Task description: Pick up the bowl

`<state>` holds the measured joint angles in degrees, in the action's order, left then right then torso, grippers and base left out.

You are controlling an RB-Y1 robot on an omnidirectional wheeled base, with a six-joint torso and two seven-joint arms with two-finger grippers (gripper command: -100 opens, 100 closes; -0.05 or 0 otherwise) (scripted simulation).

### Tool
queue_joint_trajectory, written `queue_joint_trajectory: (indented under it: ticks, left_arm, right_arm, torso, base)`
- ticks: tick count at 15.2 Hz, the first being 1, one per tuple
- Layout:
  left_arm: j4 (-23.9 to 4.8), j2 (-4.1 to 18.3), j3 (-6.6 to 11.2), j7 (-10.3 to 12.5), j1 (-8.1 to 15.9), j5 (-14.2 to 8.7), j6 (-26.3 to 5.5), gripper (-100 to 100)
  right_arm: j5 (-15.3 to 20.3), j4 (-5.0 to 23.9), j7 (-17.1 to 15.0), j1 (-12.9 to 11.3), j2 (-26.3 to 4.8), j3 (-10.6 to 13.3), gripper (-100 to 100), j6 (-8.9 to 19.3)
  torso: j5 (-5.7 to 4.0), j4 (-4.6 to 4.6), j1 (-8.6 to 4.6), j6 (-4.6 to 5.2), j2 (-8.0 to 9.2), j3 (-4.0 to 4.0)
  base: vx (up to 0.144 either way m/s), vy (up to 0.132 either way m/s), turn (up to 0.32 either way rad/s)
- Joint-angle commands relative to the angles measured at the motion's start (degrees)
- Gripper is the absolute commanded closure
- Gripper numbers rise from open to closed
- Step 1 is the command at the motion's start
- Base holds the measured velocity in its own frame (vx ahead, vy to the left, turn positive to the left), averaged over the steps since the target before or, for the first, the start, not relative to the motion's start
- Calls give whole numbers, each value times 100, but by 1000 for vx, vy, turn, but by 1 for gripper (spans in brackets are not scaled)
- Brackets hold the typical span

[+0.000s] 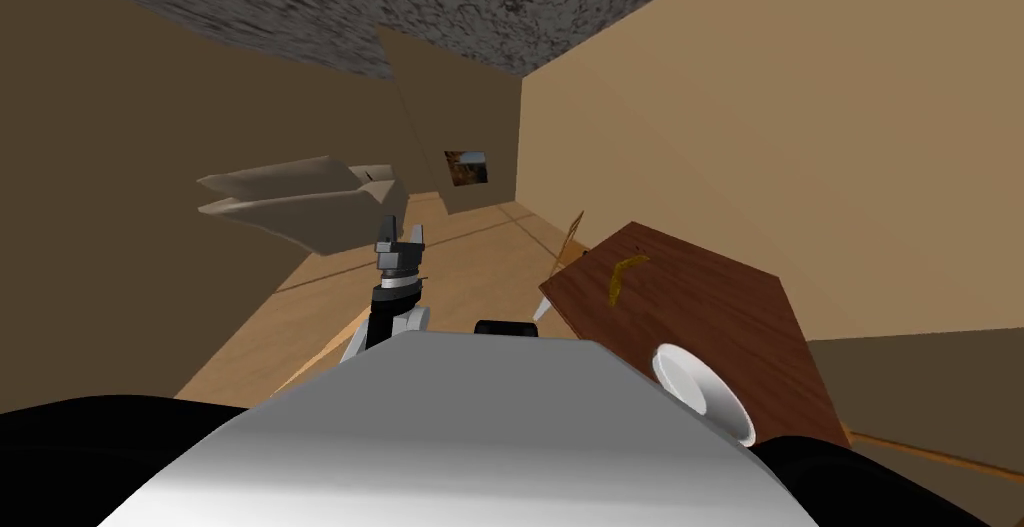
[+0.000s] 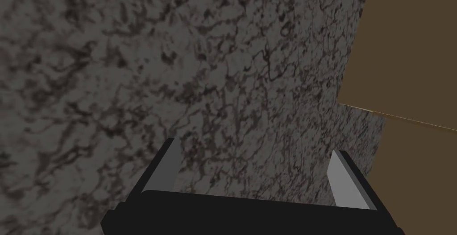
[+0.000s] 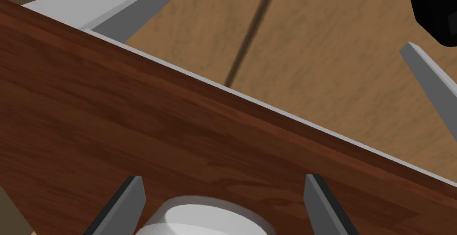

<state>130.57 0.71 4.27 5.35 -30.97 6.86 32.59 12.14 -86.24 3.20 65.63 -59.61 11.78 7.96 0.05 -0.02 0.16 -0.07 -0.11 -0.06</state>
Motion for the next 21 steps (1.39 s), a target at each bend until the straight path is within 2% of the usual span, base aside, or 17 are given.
queue_joint_trajectory:
  ticks: [1,2,6,11,12,13,17,18,19,20,21]
  left_arm:
    - [0,0,0,0,0,0,0,0]
    - [0,0,0,0,0,0,0,0]
    - [0,0,0,0,0,0,0,0]
    - [0,1,1,0,-1,0,0,0]
    - [0,1,1,0,-1,0,0,0]
    - [0,1,2,0,-2,0,0,0]
    - [0,1,2,0,-1,0,0,0]
    - [0,1,1,0,-1,0,0,0]
    - [0,1,1,0,-1,0,0,0]
    - [0,0,1,0,-1,0,0,0]
    - [0,0,1,0,-1,0,0,0]
  right_arm:
    - [77,244,0,55,-179,150,-100,225]
    - [77,244,0,55,-179,150,-100,225]
    - [224,497,2,156,-360,413,-100,517]
    - [318,497,-2,4,-257,758,-100,592]
    - [304,514,-1,64,-297,660,-100,585]
    - [332,722,66,-121,-112,735,-100,550]
    - [361,984,151,-342,114,812,-100,513]
    - [367,1036,168,-386,159,827,-100,505]
    - [354,951,136,-318,84,804,-100,520]
    - [360,968,146,-329,101,807,100,515]
    - [359,967,147,-329,100,807,100,515]
  torso:
    - [0,0,0,0,0,0]
    - [0,-1,0,-2,-7,-4]
    - [-2,-2,-6,-3,-13,-7]
    - [-5,-3,-15,2,-17,-9]
    - [-5,-3,-15,1,-15,-9]
    - [-4,-2,-10,8,-7,-5]
    - [-3,7,-6,12,30,17]
    - [-4,8,-7,12,34,20]
    - [-4,9,-6,12,36,21]
    - [-2,9,-2,12,35,20]
    - [-1,8,3,13,32,19]
  base:
    - [84,19,492]
    - [77,7,375]
    - [77,-5,434]
    - [86,-42,387]
    - [46,-35,136]
    - [10,-35,46]
    - [-22,-40,45]
    - [-29,-38,42]
    - [-17,-22,16]
    - [-6,-9,1]
    - [0,0,0]
